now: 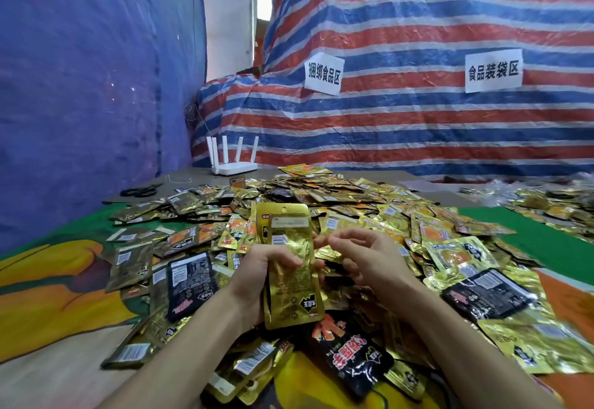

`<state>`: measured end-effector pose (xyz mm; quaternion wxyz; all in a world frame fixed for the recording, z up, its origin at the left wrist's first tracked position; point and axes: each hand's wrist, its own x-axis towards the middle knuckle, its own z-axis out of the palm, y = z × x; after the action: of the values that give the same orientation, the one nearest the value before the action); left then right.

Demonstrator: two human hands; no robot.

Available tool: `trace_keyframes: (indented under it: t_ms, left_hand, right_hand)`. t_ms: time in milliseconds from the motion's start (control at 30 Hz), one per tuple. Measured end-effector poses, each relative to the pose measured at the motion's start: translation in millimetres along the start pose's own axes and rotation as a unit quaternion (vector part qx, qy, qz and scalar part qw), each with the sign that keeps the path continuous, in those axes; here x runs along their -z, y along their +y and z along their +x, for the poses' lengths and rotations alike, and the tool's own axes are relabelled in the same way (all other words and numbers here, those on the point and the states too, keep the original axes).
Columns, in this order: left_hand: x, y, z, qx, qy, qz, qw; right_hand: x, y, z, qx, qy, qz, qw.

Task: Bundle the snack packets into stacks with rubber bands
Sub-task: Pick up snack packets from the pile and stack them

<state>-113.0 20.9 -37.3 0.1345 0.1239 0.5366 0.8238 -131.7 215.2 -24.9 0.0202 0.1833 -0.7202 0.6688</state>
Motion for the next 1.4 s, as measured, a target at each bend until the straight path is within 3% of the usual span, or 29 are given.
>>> trace_keyframes:
  t_ms: [100,267,433,500,633,733,833,900,1033,1200,1333,1400]
  left_hand:
    - [-1,0,0,-0.002,0.015,0.017,1.000]
    - [-2,0,-3,-0.003,-0.030,0.012,0.999]
    - [-2,2,-3,0.007,-0.031,0.026,0.999]
    - [-5,2,-5,0.005,-0.063,-0.012,0.998]
    - [-8,7,-7,-0.033,-0.163,-0.142,0.976]
    - [-6,12,-6,-0.053,-0.159,-0.188,0.968]
    - [-7,11,-5,-0.050,-0.161,-0.212,0.963]
    - [-9,9,-4,-0.046,-0.160,-0.209,0.964]
    - [-6,8,-2,-0.039,-0.136,-0.172,0.975]
    - [-10,4,-1,-0.035,0.009,-0.120,0.992]
    - [-11,8,2,-0.130,0.133,-0.170,0.968]
    - [-9,15,3,-0.174,0.157,-0.190,0.953]
  right_hand:
    - [2,-1,2,-0.025,0.003,0.062,0.998]
    - [1,-5,0,-0.079,-0.097,0.108,0.986]
    - [3,-6,2,-0.096,-0.025,0.091,0.991]
    - [4,-6,2,-0.102,-0.027,0.091,0.990]
    - [1,-11,-1,-0.100,-0.109,0.097,0.984]
    - [6,-18,-3,-0.015,-0.087,0.206,0.975]
    - [12,-21,-5,0.027,-0.075,0.366,0.927]
    - [9,-17,-4,0.026,-0.088,0.408,0.908]
    - [-7,-14,-4,0.017,-0.067,0.300,0.951]
    - [-16,-9,-8,0.048,-0.011,0.139,0.989]
    - [-24,-8,-12,0.045,0.014,0.081,0.996]
    - [-35,-6,-14,0.043,-0.010,0.041,0.998]
